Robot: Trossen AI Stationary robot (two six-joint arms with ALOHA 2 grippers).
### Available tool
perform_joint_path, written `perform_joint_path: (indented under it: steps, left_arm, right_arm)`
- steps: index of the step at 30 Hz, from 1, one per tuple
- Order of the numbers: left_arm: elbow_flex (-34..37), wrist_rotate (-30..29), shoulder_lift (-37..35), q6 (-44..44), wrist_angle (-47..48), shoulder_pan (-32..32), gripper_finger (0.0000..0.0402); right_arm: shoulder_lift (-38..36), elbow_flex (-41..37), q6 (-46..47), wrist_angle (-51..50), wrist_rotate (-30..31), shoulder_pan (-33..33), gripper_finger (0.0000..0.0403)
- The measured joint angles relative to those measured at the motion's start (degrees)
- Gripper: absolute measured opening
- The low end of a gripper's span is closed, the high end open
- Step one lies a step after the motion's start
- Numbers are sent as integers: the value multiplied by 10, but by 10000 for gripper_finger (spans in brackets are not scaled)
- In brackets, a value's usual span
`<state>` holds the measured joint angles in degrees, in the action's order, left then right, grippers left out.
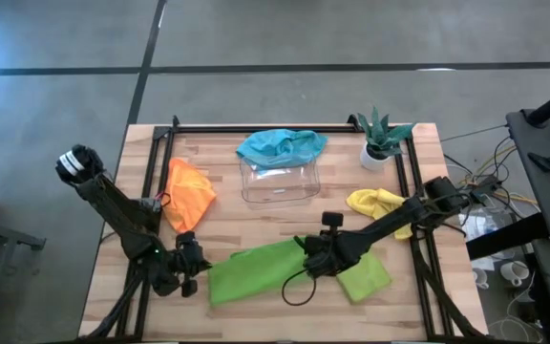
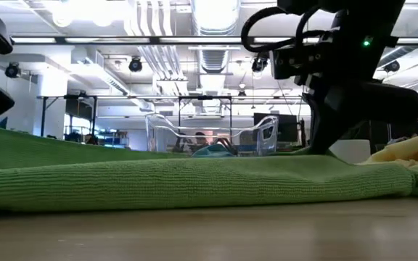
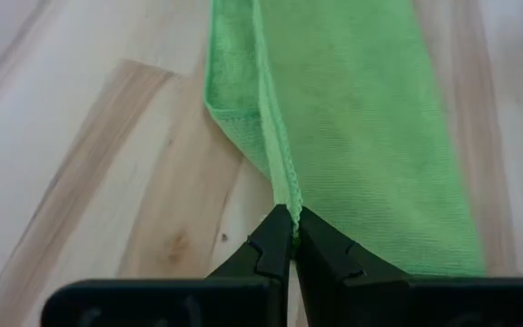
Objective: Fold microfiber towels
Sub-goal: Fold the green microfiber cloth
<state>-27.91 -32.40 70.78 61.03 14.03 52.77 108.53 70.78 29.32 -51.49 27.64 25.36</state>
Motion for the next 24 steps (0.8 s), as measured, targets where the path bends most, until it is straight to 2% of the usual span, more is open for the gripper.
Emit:
perform_joint_path:
  steps: [11,17,24]
  left_arm:
    - [-2,7,-16,1,-1,0,0]
    - [-12,14,-16,2,-1,-1,5]
    - [-22,23,-35,2,16,-1,69]
  right_arm:
    - [0,-4,-43,70,-4,-2,20]
    - [0,-2,-48,59,-2,-2,89]
    - [-1,54,-26,-54,51,2,175]
